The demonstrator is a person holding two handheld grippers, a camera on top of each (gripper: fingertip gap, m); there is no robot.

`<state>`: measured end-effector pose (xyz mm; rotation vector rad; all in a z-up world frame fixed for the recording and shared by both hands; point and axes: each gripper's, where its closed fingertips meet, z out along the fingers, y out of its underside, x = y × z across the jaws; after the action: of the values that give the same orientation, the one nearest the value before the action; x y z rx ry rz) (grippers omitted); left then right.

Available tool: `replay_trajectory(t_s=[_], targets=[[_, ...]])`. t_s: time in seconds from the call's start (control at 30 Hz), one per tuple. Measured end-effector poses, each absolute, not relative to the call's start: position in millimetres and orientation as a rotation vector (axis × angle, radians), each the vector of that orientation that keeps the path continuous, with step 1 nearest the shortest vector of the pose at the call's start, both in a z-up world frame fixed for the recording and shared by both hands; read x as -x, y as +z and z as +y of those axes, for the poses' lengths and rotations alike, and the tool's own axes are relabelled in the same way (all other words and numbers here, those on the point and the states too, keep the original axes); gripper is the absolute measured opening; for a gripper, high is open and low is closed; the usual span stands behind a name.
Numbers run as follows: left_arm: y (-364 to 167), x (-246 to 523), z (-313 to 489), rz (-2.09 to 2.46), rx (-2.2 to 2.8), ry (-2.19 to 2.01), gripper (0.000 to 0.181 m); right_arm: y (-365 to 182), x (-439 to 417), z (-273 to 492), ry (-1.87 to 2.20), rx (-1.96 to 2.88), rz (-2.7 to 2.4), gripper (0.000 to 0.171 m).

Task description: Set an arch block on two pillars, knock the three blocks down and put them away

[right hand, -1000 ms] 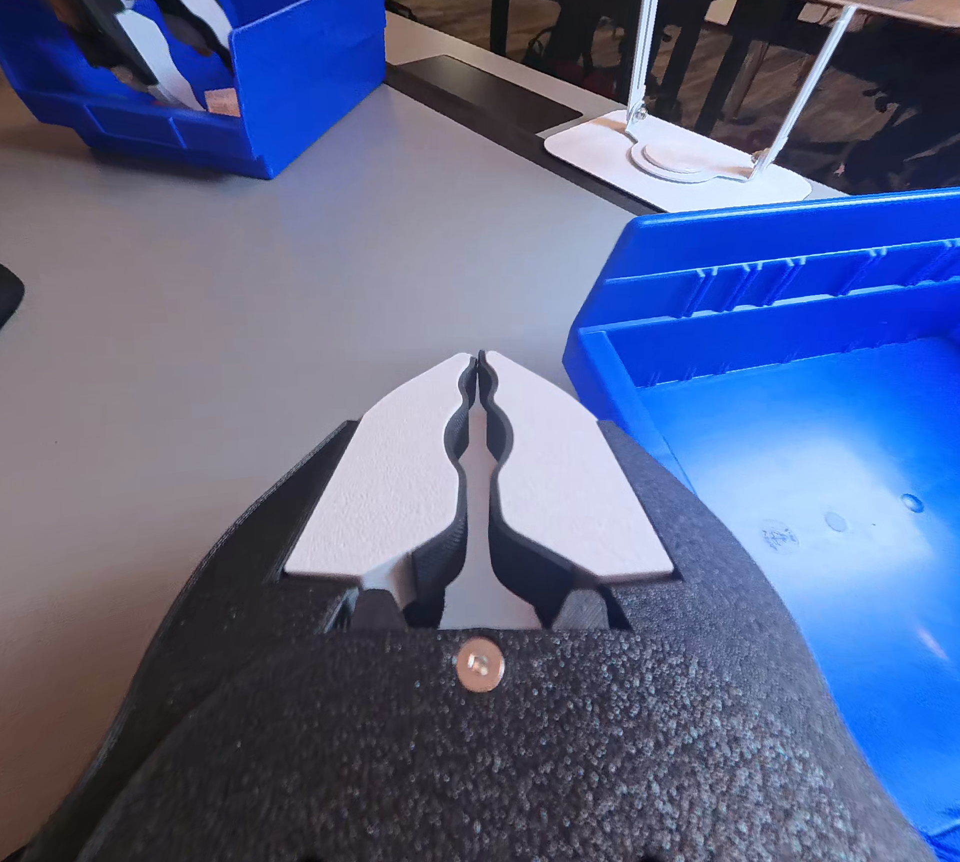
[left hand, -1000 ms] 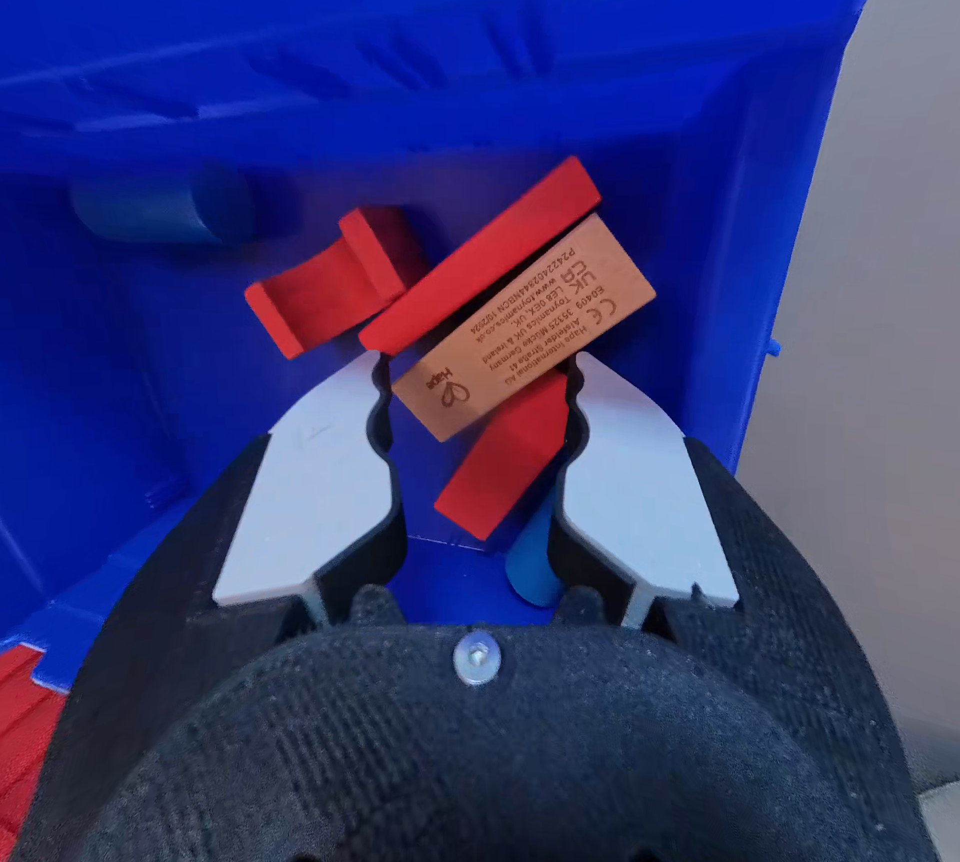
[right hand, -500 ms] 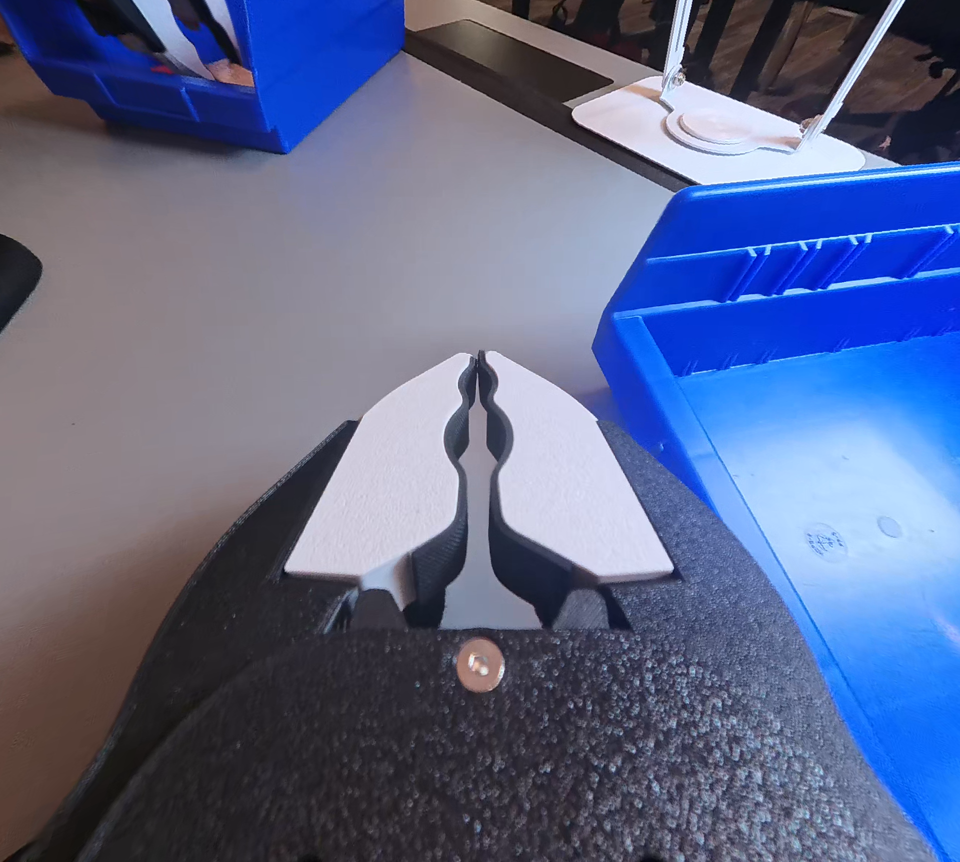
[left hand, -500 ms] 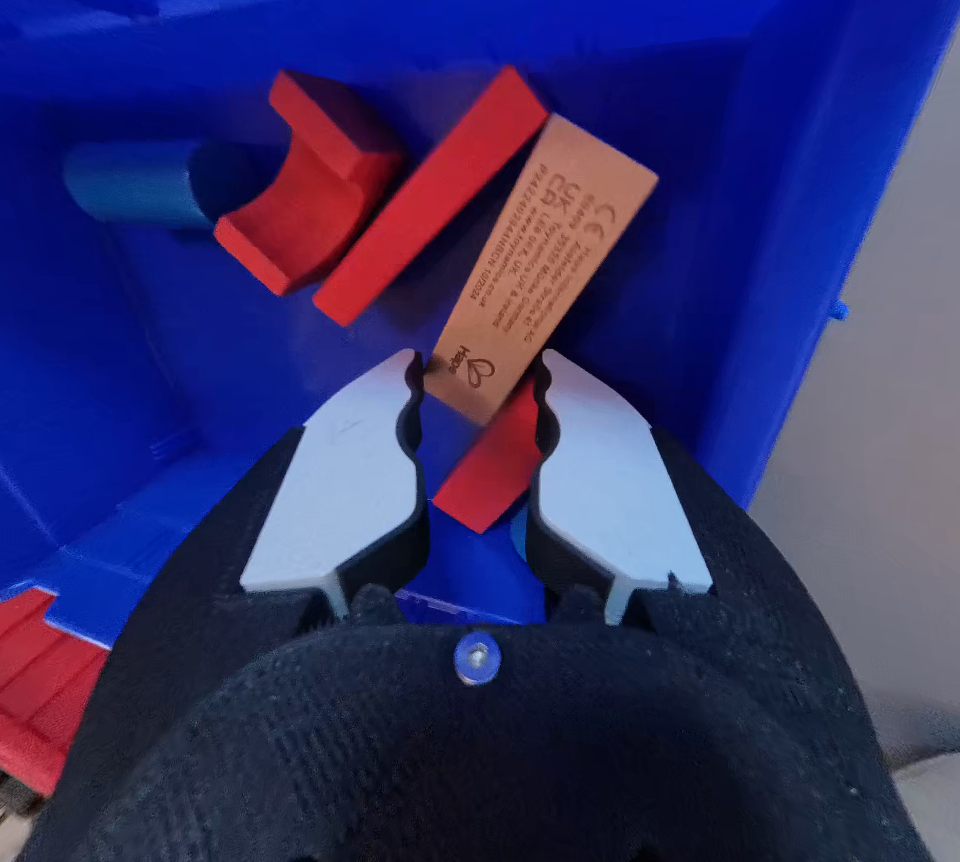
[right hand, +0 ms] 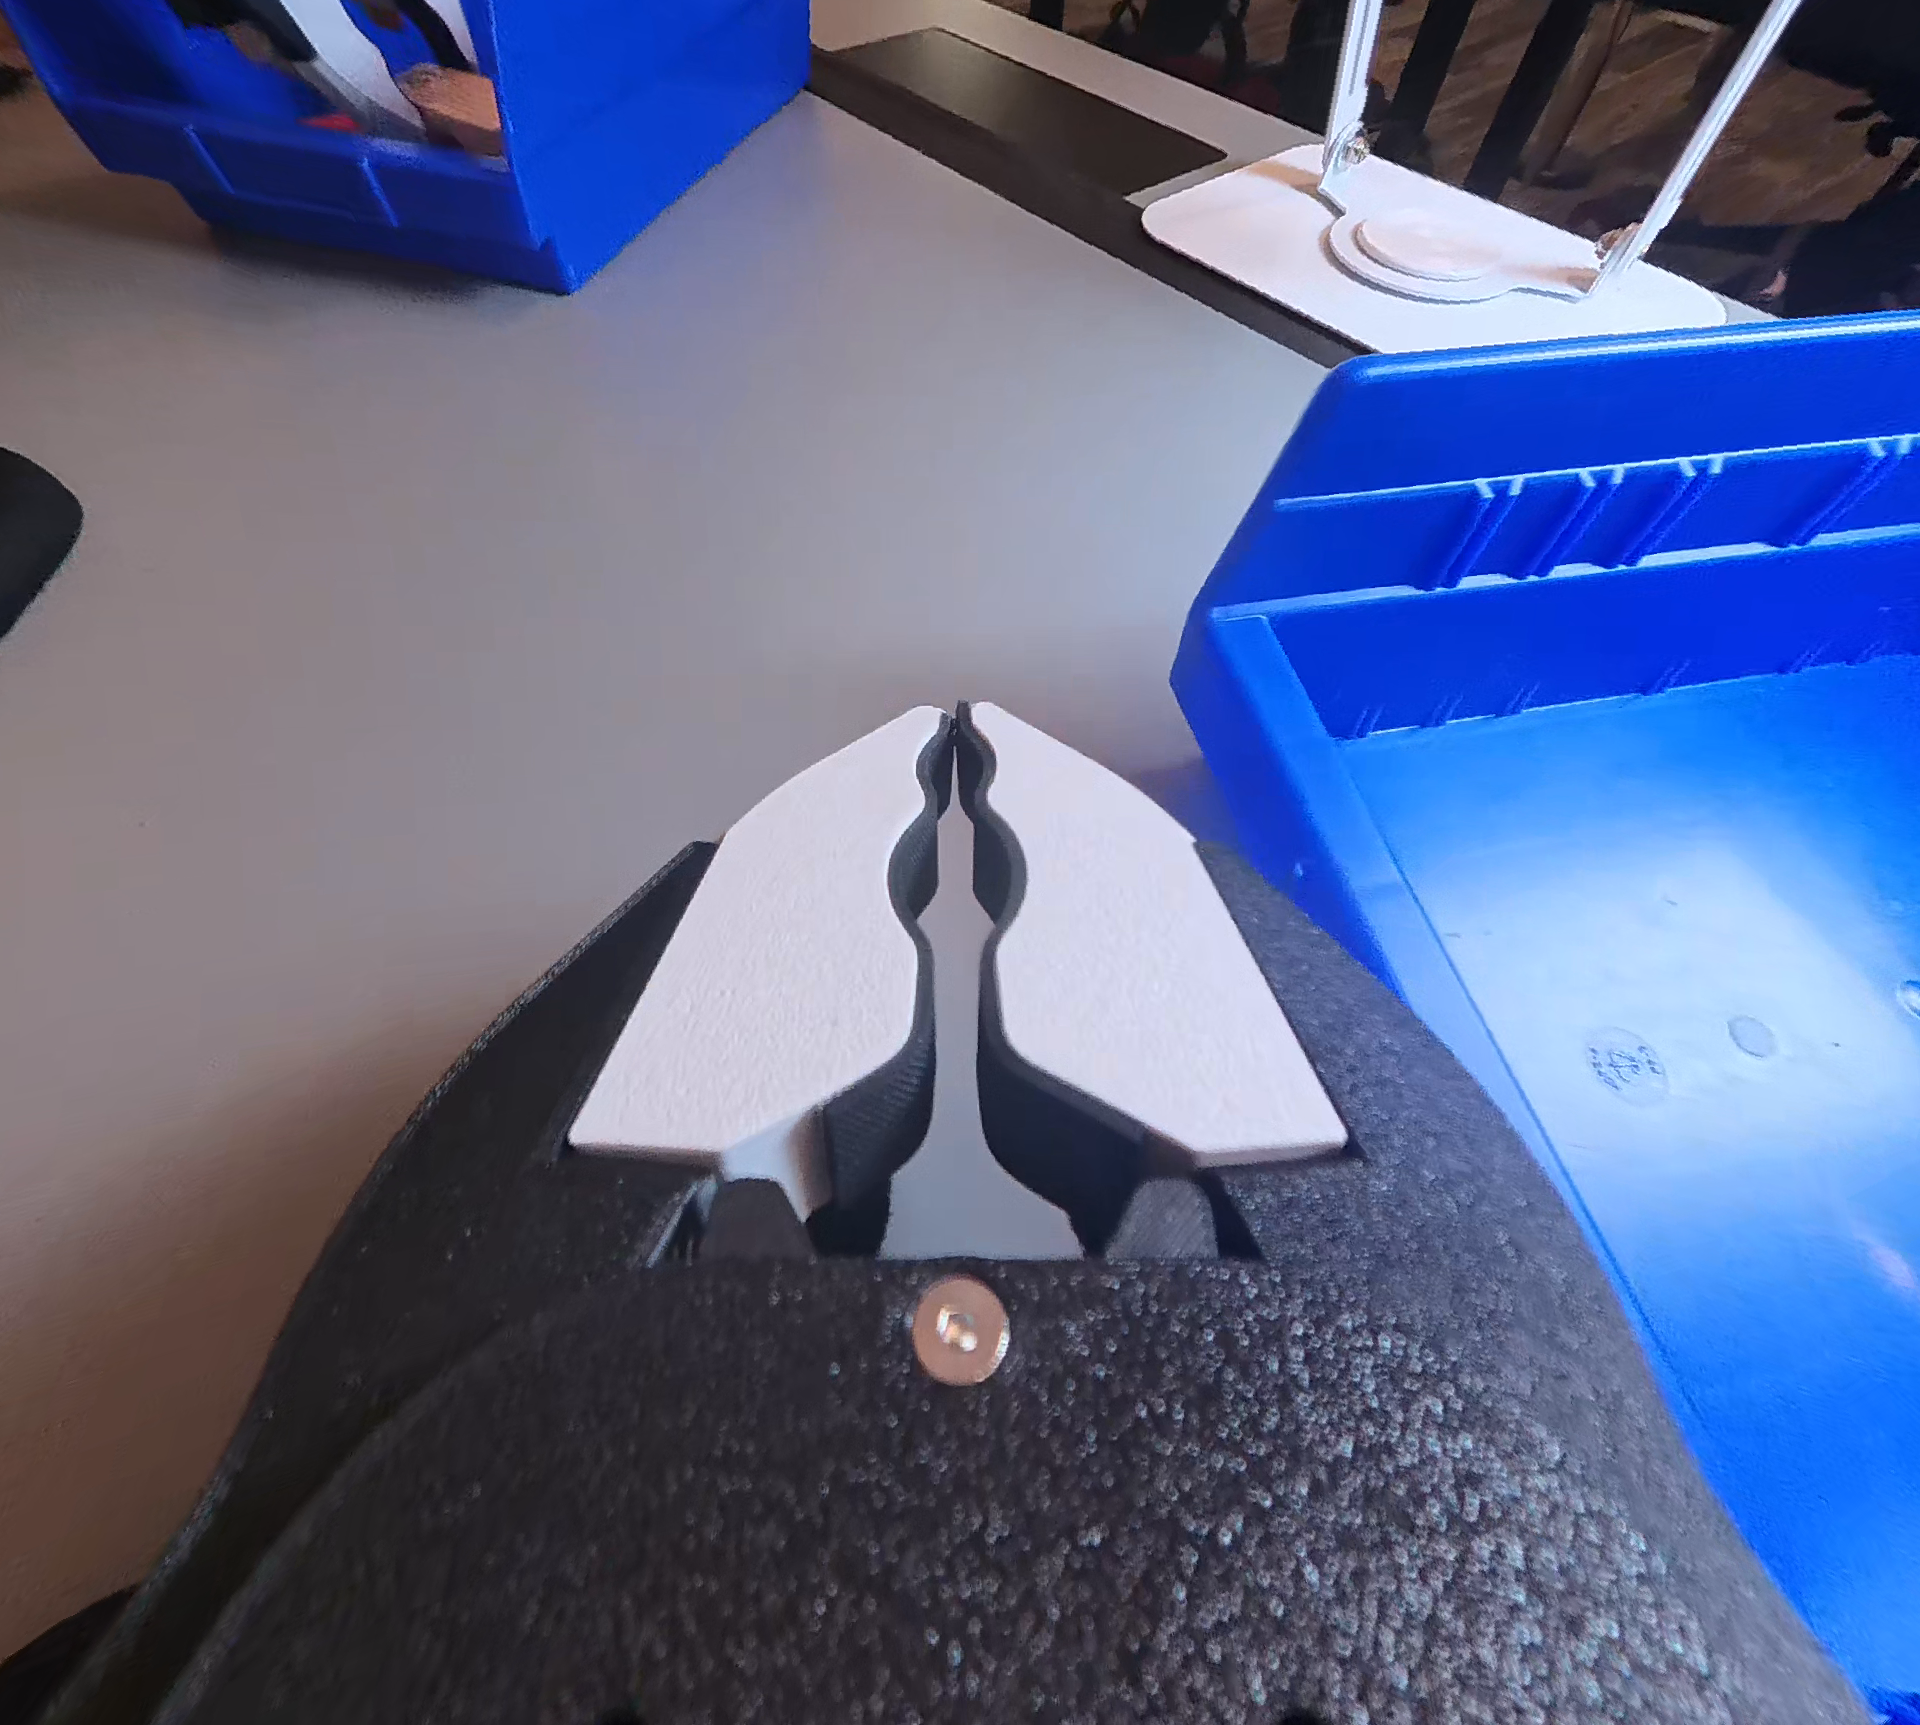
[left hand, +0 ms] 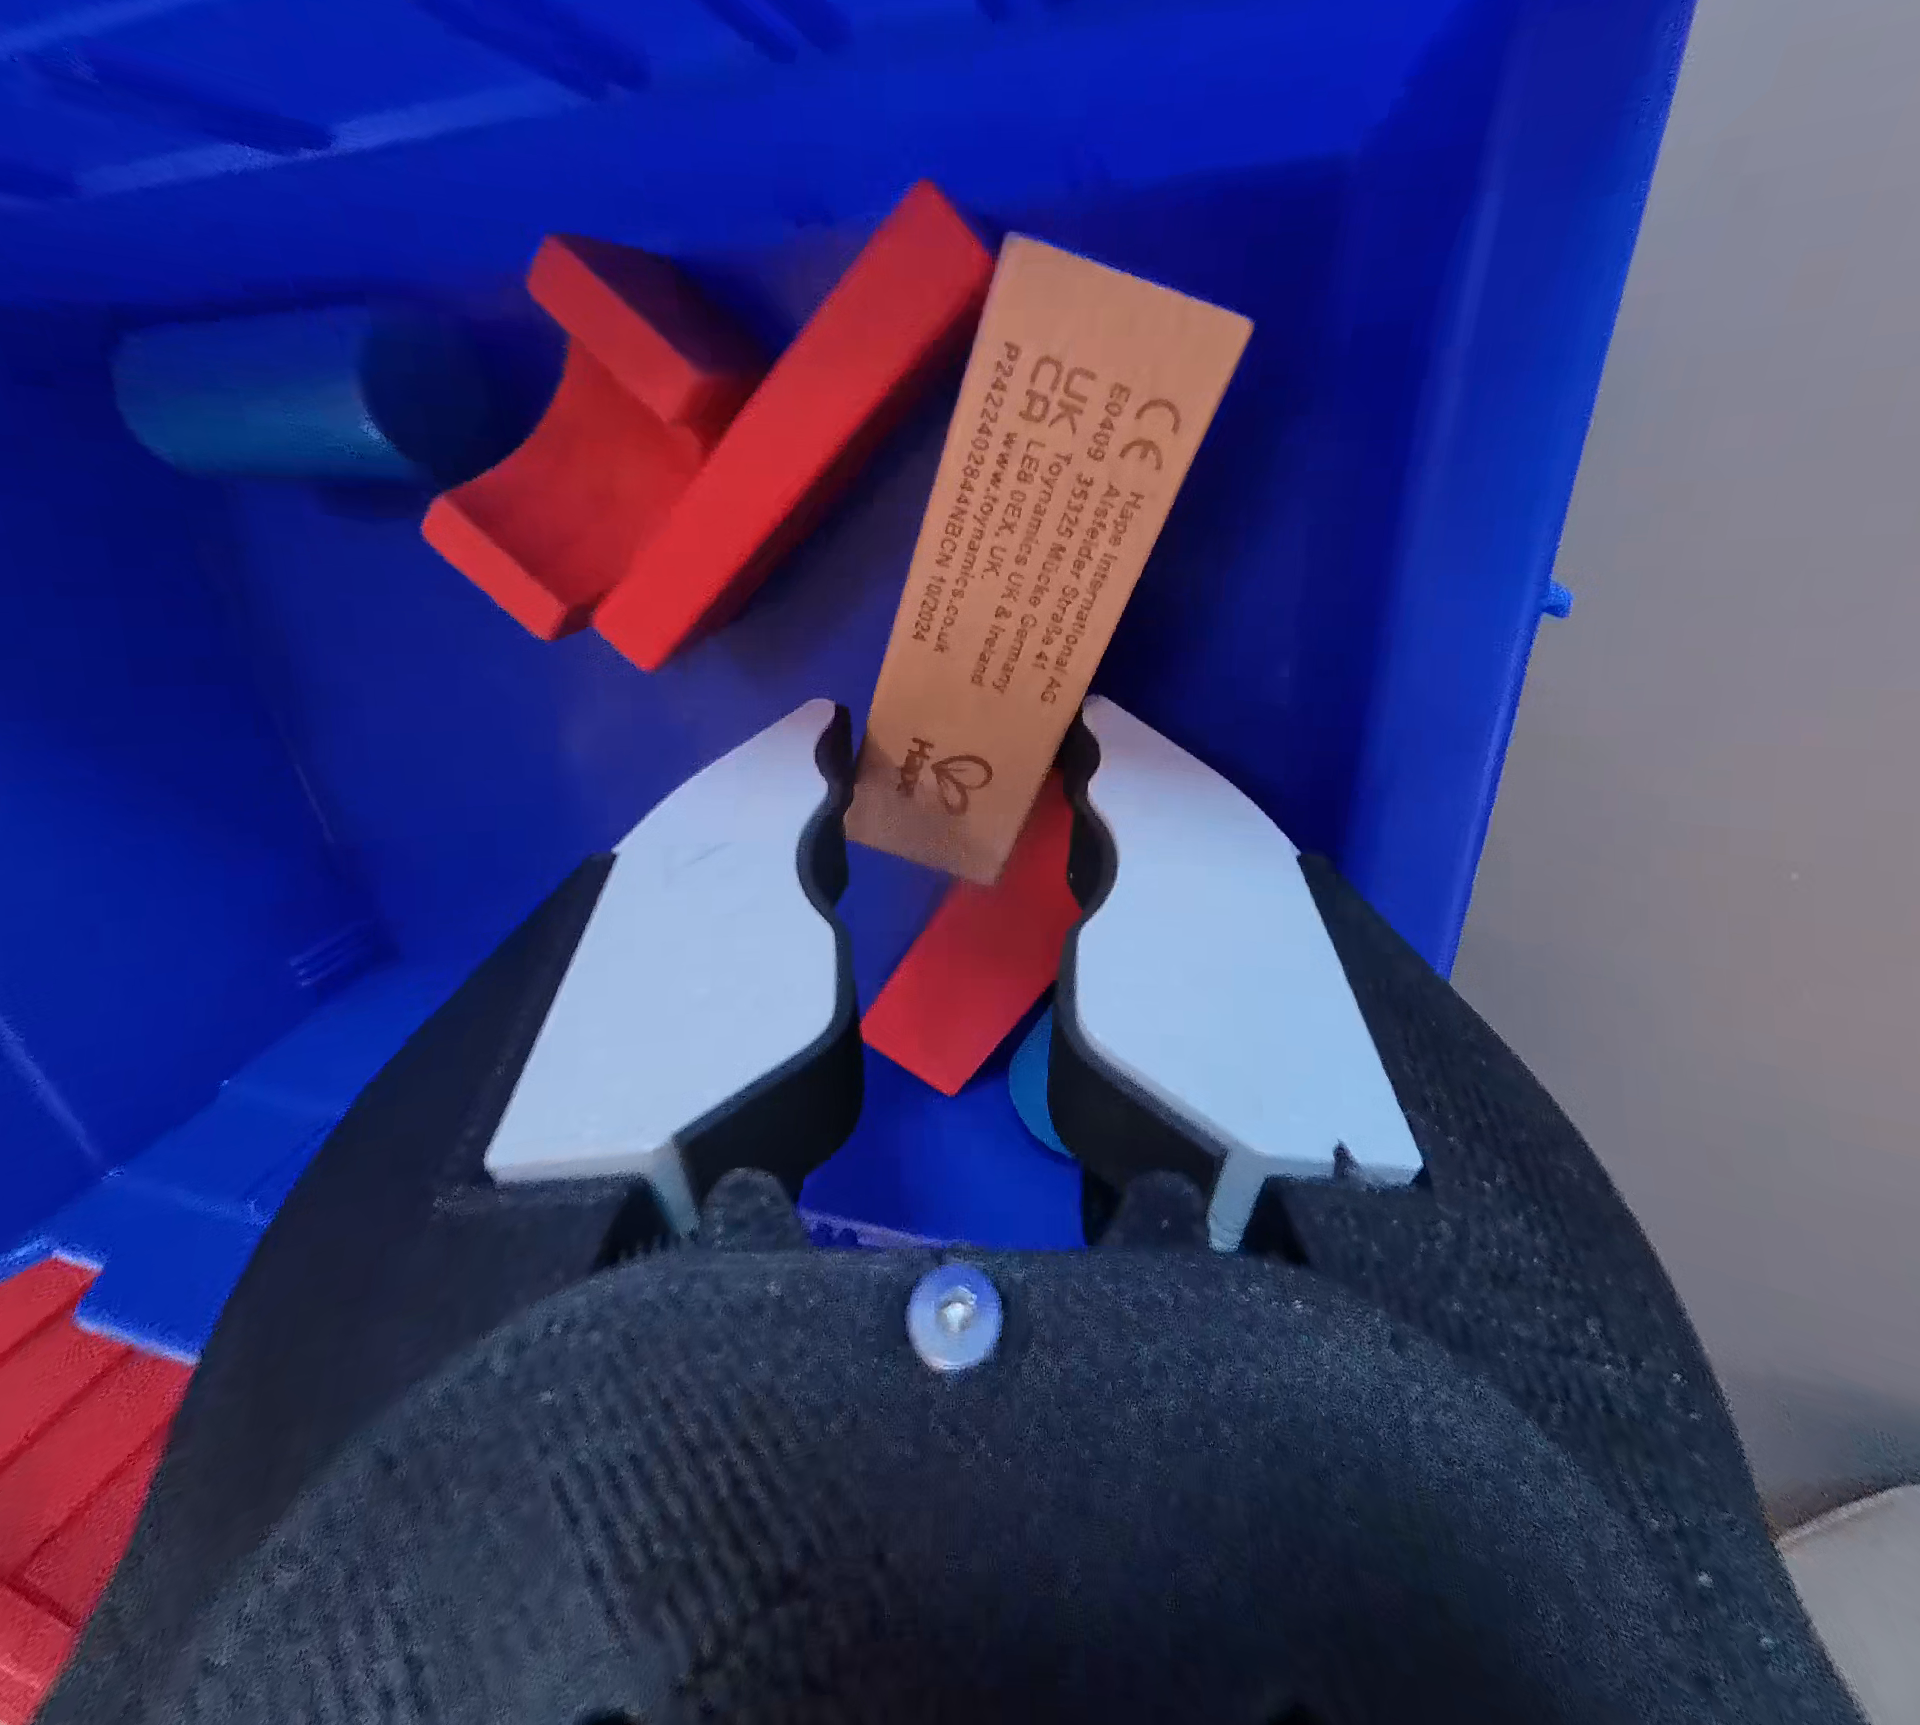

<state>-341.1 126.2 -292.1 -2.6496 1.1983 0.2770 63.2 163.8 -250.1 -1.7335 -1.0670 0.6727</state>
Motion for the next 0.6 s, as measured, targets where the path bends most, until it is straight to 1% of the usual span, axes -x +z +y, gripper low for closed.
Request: replay_trajectory(t_s=[0.03,0.2,0.5,0.6], targets=[[-287,342,126,1.177,2.642,0.275,0.039,-249,-64,164,0.676,1.733,-1.06,0.0],[-271,351,120,1.048,2.678,0.28,0.037,-246,-67,166,0.692,1.733,-1.036,0.0],[-264,393,122,0.872,2.742,0.555,0.038,-244,-68,165,0.686,1.725,-1.038,0.0],[-258,389,124,0.874,2.695,0.508,0.039,-244,-68,166,0.693,1.727,-1.03,0.0]])
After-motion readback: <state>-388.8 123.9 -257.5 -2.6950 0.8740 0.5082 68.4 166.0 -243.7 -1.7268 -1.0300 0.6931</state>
